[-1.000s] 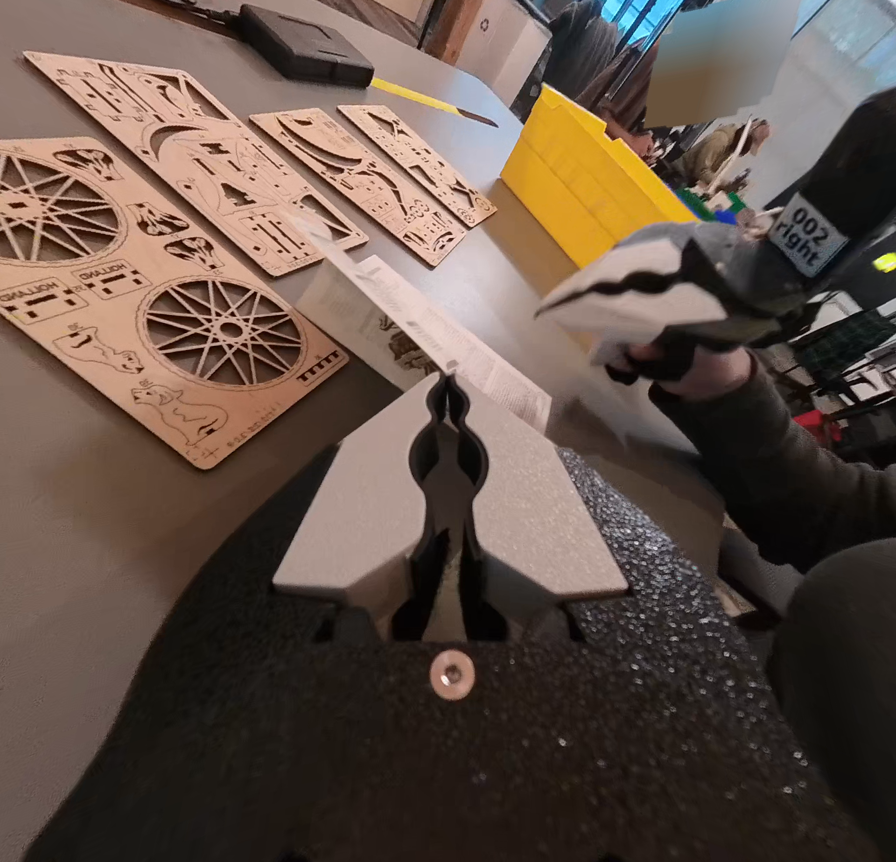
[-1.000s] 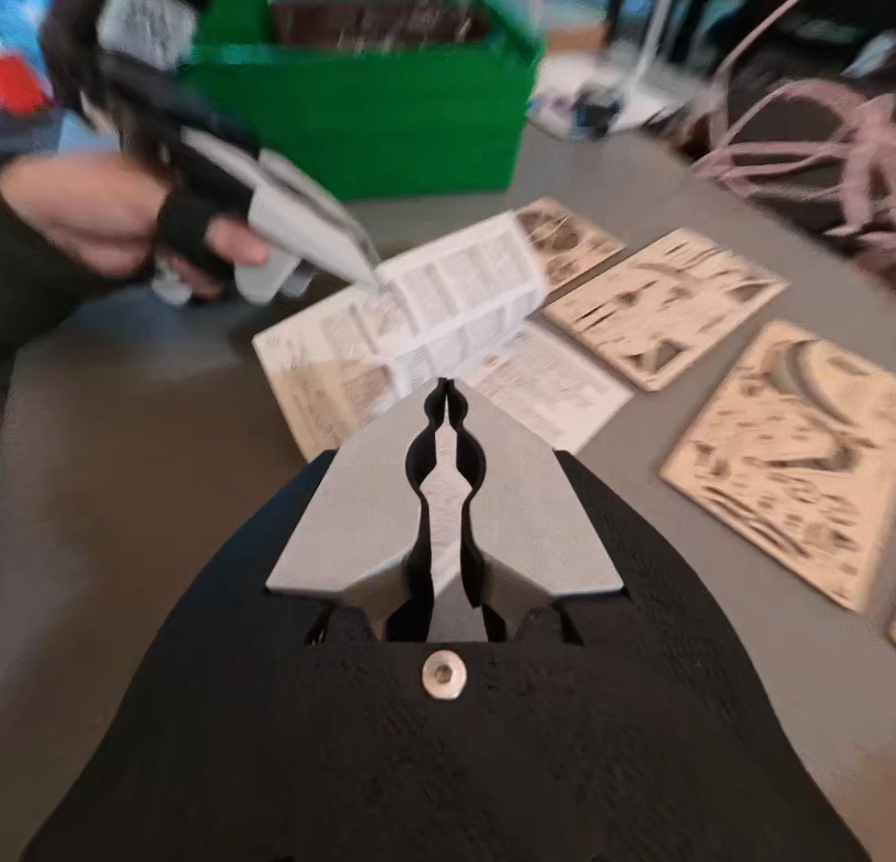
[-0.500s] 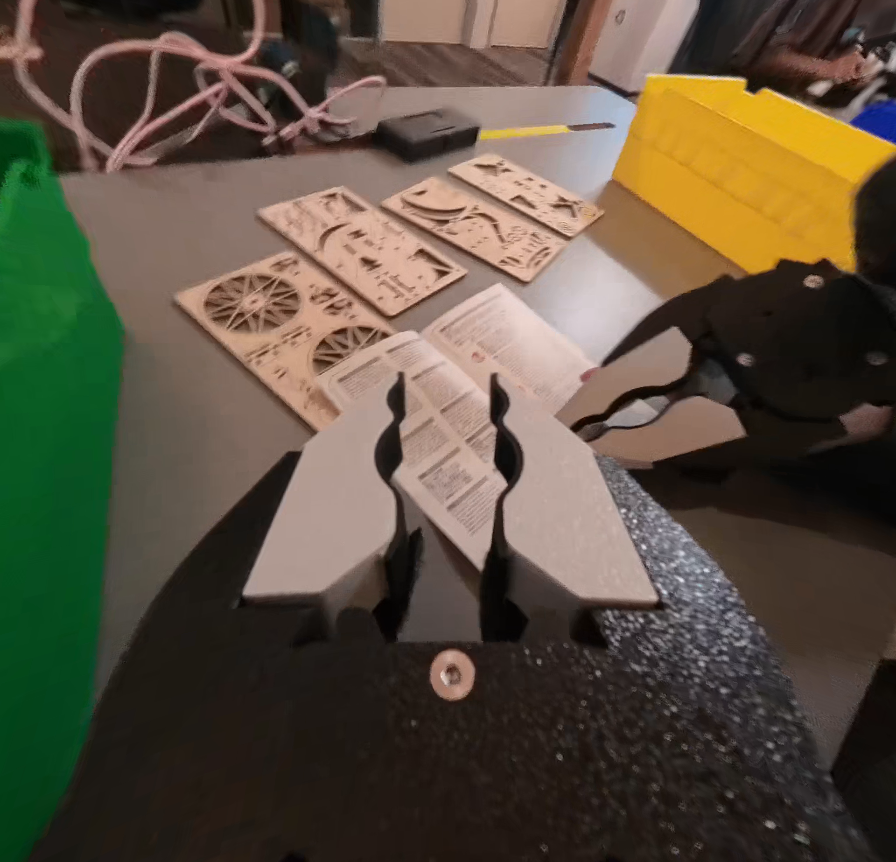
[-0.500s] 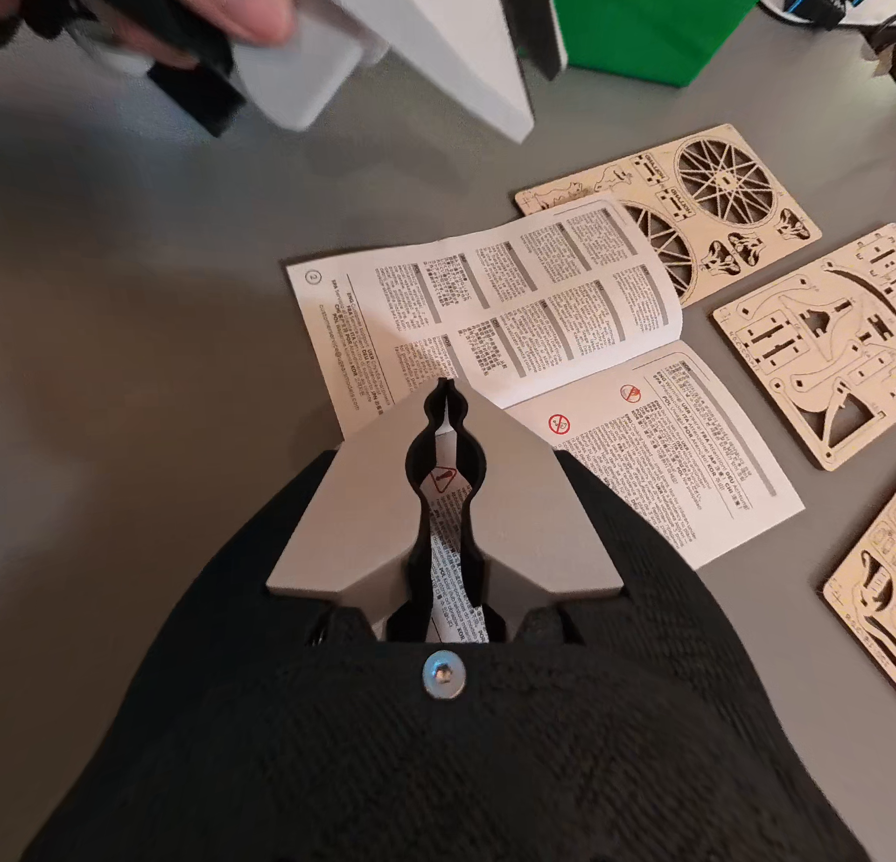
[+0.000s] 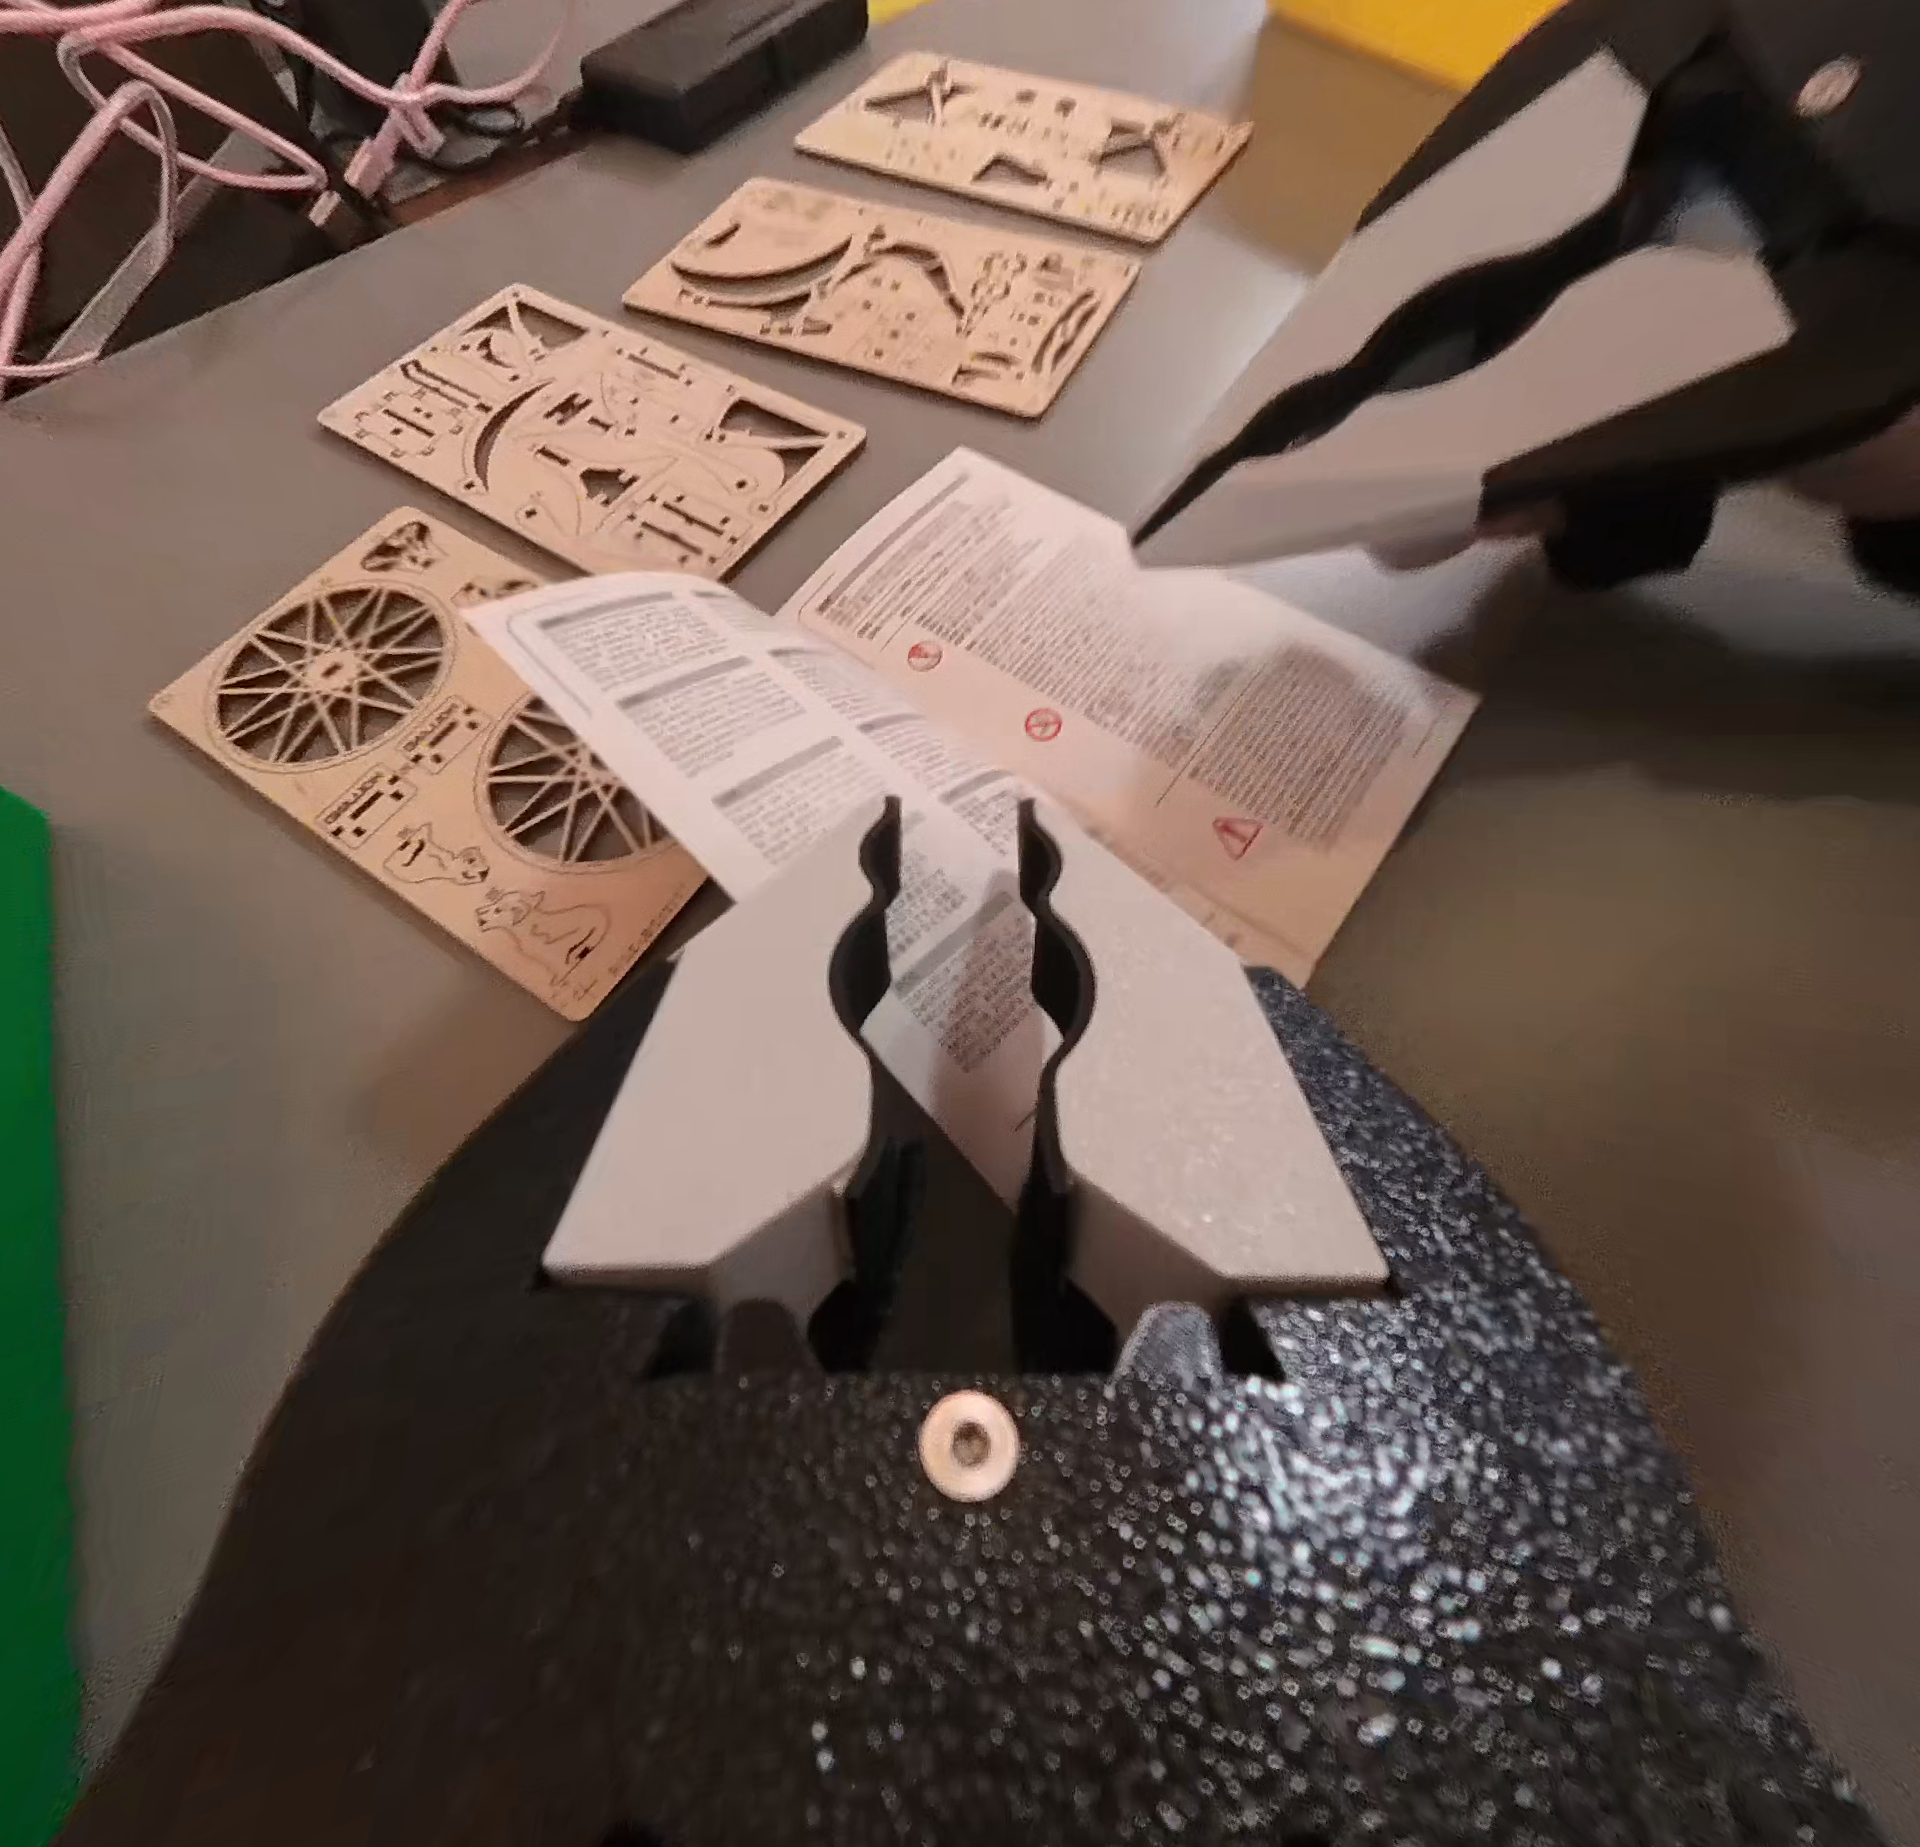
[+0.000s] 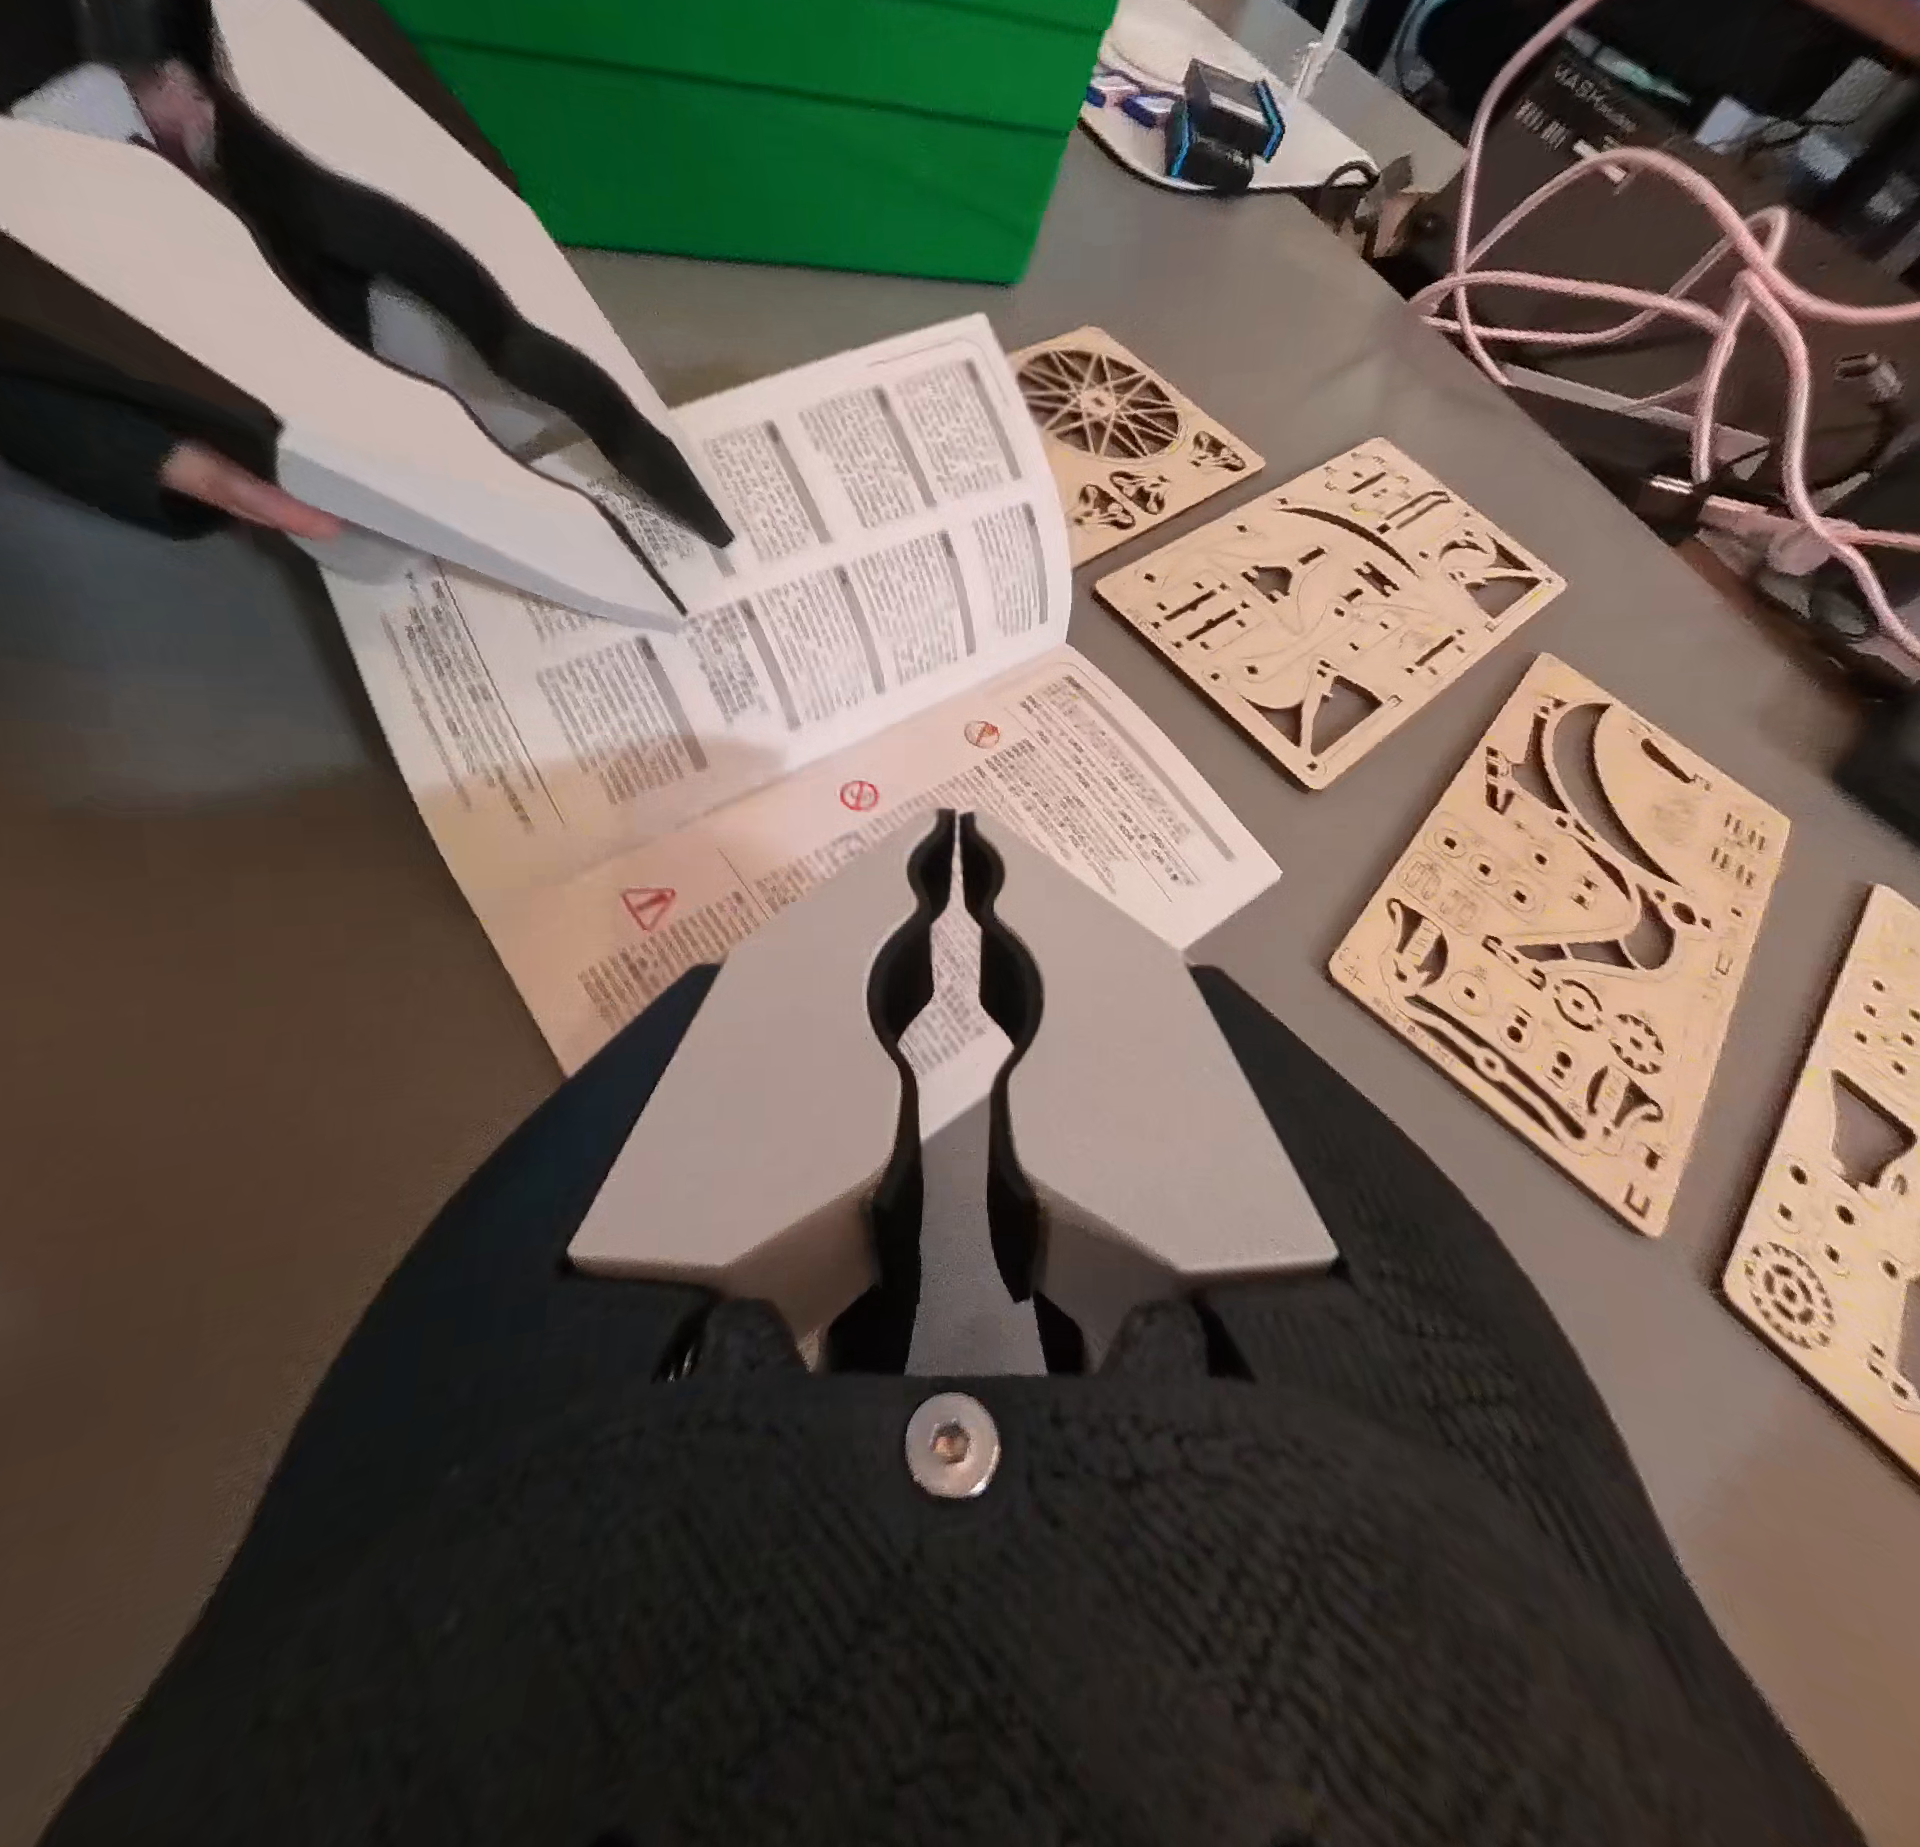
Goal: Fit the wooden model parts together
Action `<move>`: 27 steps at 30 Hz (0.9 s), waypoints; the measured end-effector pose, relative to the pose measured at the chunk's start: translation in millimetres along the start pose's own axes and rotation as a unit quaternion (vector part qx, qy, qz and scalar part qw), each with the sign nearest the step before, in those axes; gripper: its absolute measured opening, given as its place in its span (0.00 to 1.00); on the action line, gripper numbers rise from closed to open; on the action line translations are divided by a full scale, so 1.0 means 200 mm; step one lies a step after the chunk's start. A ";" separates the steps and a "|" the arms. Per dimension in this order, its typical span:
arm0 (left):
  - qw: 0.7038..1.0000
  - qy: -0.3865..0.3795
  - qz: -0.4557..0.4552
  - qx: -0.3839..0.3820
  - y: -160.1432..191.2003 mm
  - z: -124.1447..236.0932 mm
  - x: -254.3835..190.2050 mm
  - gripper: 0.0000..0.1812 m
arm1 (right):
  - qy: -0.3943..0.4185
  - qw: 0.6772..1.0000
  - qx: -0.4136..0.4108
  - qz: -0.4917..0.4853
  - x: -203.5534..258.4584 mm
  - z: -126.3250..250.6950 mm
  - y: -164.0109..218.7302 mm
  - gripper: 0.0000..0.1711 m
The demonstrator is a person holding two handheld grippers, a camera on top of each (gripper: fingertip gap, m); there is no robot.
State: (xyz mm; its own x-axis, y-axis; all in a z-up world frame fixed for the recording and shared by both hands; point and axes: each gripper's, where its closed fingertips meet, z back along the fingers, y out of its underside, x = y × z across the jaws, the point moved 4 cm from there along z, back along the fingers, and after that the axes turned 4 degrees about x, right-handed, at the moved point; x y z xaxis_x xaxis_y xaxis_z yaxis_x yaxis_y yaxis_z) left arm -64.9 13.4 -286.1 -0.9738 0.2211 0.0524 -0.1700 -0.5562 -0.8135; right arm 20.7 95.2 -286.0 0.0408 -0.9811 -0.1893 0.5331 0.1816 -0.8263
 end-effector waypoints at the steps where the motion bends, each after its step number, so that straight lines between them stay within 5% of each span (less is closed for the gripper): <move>1: 1.000 -0.008 -0.009 0.013 0.01 0.00 0.00 0.11 | -0.006 1.000 0.000 0.007 0.00 0.00 0.02 0.00; 13: 0.992 0.117 -0.018 0.033 0.09 0.02 -0.16 0.09 | -0.015 0.982 0.103 0.158 0.09 0.03 0.16 0.00; 18: 0.990 0.138 -0.022 0.011 0.06 0.10 -0.25 0.11 | -0.086 0.985 0.102 0.112 0.19 0.05 0.15 0.00; 24: 0.981 -0.078 -0.110 0.137 0.18 0.16 -0.15 0.21 | -0.137 0.982 0.115 0.053 0.29 0.06 0.13 0.00; 27: 0.985 -0.091 -0.081 0.125 0.21 0.18 -0.13 0.20 | -0.164 0.978 0.119 0.057 0.33 0.07 0.13 0.00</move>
State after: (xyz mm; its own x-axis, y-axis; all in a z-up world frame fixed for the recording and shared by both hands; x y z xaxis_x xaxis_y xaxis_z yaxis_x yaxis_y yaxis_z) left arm -52.7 -45.5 -301.0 -0.9378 0.1881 0.2918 -0.3352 -0.7099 -0.6194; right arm 49.6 33.7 -311.8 0.3590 -0.9314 -0.0607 0.6891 0.3083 -0.6559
